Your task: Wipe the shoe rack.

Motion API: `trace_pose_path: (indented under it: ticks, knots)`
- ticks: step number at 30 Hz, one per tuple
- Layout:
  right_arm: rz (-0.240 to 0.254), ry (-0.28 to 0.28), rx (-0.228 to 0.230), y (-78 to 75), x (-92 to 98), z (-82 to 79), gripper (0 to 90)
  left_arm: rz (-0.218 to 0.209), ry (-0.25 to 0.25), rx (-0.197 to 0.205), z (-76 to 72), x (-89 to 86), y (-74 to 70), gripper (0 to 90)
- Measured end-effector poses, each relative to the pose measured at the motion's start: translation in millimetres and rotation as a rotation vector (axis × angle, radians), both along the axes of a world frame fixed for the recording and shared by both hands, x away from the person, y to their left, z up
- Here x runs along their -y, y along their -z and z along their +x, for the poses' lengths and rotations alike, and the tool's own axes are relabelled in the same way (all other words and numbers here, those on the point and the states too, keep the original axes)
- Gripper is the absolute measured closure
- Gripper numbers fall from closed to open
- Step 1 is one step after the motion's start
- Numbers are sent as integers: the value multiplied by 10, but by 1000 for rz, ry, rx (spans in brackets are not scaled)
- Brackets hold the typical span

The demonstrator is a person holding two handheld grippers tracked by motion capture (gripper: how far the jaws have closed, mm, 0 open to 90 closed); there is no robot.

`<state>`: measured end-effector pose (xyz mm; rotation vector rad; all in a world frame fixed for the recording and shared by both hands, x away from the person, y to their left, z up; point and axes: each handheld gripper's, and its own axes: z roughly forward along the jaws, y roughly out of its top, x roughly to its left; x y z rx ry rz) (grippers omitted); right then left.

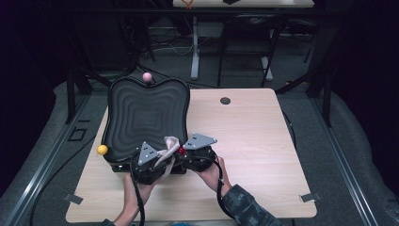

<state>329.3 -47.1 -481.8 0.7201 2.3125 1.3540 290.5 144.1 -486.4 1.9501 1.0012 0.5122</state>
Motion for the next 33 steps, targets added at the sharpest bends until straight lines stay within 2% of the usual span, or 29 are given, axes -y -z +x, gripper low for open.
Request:
trace_pose_path:
  ticks: [7, 12, 15, 19, 20, 22, 23, 25, 26, 27, 28, 30, 31, 33]
  knots:
    - [-5, 2, 0, -2, -1, -3, 598, 16, 8, 3, -4, -29, -20, 829]
    - [-7, 3, 0, -3, -2, -4, 598, 9, -16, 1, -15, -144, -52, 828]
    - [-7, 2, 1, -3, -3, -4, 598, 3, -39, 13, -32, -282, -106, 828]
    - [-10, 6, 5, -3, -8, -9, 598, 10, -97, 49, -63, -491, -194, 828]
    - [-10, 5, 6, -3, -10, -11, 598, 10, -97, 49, -63, -491, -194, 828]
    - [-14, 6, 8, -4, -12, -13, 598, 18, -142, 68, -58, -645, -242, 827]
    - [-14, 6, 8, -4, -12, -13, 598, 18, -142, 68, -58, -645, -242, 827]
    - [-21, 8, 10, -7, -11, -11, 598, 20, -197, 91, -47, -794, -288, 828]
    - [-21, 8, 10, -7, -11, -11, 598, 20, -197, 91, -47, -794, -288, 827]
    - [-22, 7, 11, -7, -12, -11, 598, 34, -233, 102, -38, -916, -315, 827]
    - [-23, 9, 11, -8, -11, -12, 598, 34, -233, 102, -38, -916, -315, 827]
    - [-22, 7, 10, -7, -10, -10, 598, 35, -287, 111, -20, -1092, -332, 827]
    - [-22, 7, 10, -7, -10, -10, 598, 35, -287, 111, -20, -1092, -332, 827]
    - [-21, 6, 10, -7, -10, -10, 597, 33, -332, 119, -6, -1248, -345, 826]
